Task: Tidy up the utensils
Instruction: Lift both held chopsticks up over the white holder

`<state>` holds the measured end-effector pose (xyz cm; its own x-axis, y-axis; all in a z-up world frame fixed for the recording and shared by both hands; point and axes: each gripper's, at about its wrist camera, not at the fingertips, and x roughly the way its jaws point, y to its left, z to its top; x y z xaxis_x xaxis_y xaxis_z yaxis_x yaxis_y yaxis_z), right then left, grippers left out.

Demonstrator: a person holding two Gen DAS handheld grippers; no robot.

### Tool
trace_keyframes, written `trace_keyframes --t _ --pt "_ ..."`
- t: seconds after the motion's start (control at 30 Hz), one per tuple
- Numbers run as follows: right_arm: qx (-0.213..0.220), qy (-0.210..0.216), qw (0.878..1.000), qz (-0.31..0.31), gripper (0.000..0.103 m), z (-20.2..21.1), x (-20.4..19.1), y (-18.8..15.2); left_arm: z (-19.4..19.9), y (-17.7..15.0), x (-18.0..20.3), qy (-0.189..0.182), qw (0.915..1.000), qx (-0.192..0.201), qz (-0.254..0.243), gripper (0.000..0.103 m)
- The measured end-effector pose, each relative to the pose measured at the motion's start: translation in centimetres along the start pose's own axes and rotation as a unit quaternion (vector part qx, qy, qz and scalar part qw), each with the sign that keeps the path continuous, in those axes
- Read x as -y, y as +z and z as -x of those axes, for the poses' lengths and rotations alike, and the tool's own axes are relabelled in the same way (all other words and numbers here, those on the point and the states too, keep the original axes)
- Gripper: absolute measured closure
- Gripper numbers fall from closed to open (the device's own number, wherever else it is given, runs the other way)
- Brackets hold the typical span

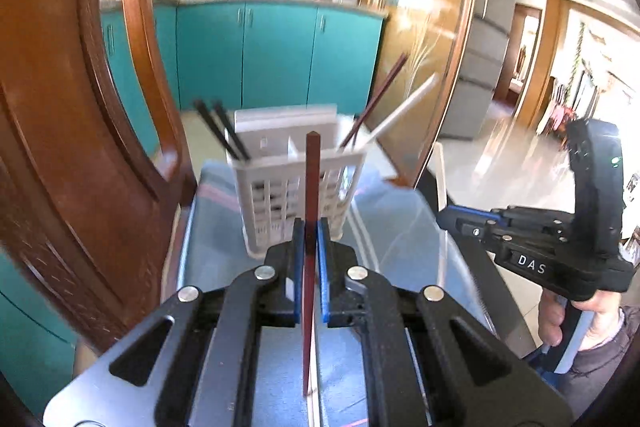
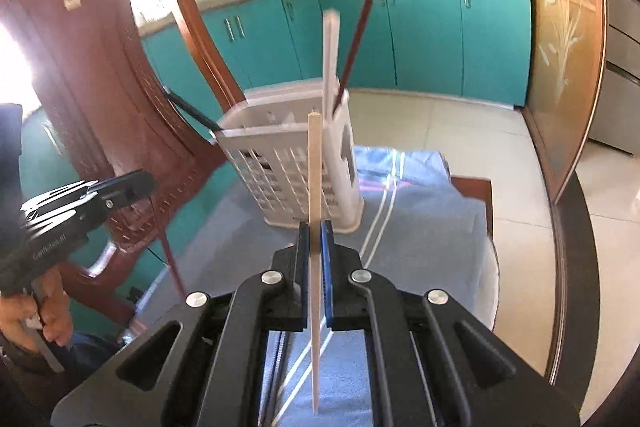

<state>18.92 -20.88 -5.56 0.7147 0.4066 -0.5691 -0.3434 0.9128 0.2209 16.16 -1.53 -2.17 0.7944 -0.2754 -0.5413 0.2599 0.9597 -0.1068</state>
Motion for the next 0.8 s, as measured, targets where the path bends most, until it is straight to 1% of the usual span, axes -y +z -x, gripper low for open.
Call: trace_keyframes --t 0.07,0.1,0.17,0.23,0.3,0.33,0.4,0.43,0.5,0.6,0.67,0.7,0.73,0.8 --pt "0.023 0.009 1.000 -0.008 0.096 1.7 0.1 1.6 1.8 1.5 0.0 -0.012 0.9997 0.023 0.000 0.096" --pt "0.042 0.017 0.999 -0.012 0.096 2.8 0.1 2.8 2.3 2.2 0.1 -0.015 0.9993 0.034 -0.001 0.096" --pt "0.072 0.027 0.997 -0.016 0.096 4.3 0.0 4.9 3.9 4.5 0.0 -0.023 0.9978 0.063 -0.003 0.096" --pt "0.102 0.028 0.994 -0.016 0.096 6.0 -0.2 7.1 5.2 7.0 -0.3 -0.023 0.9952 0.095 0.002 0.096" --pt "0.131 0.027 0.991 -0.017 0.096 7.2 -0.4 8.9 6.2 9.4 -0.8 -0.009 0.9913 0.131 0.013 0.096" --pt "0.142 0.025 0.989 -0.016 0.096 7.7 -0.6 9.6 6.4 10.1 -1.0 0.000 0.9894 0.144 0.017 0.096" --pt "0.164 0.014 0.986 -0.012 0.096 8.3 -0.9 10.8 6.3 11.3 -1.6 0.026 0.9840 0.173 0.035 0.096" --pt "0.174 0.003 0.985 -0.009 0.096 8.4 -1.2 11.4 6.1 11.9 -2.1 0.043 0.9799 0.189 0.049 0.096" --pt "0.186 -0.004 0.982 -0.006 0.096 8.3 -1.7 12.1 5.3 12.0 -2.7 0.063 0.9750 0.202 0.069 0.096" --pt "0.204 -0.007 0.979 -0.006 0.096 7.6 -2.1 12.5 4.1 11.9 -3.2 0.069 0.9718 0.210 0.084 0.096" --pt "0.216 -0.022 0.976 0.001 0.097 7.1 -2.4 12.3 3.1 11.8 -3.3 0.070 0.9726 0.205 0.084 0.096" --pt "0.220 -0.036 0.975 0.001 0.097 6.4 -2.4 12.1 2.4 11.6 -3.3 0.078 0.9736 0.198 0.082 0.096" --pt "0.219 -0.040 0.975 -0.001 0.097 5.6 -2.6 11.9 1.5 11.5 -3.3 0.087 0.9740 0.193 0.081 0.096" --pt "0.224 -0.034 0.974 -0.006 0.096 4.2 -2.5 11.4 0.0 11.3 -3.5 0.100 0.9761 0.177 0.077 0.096"
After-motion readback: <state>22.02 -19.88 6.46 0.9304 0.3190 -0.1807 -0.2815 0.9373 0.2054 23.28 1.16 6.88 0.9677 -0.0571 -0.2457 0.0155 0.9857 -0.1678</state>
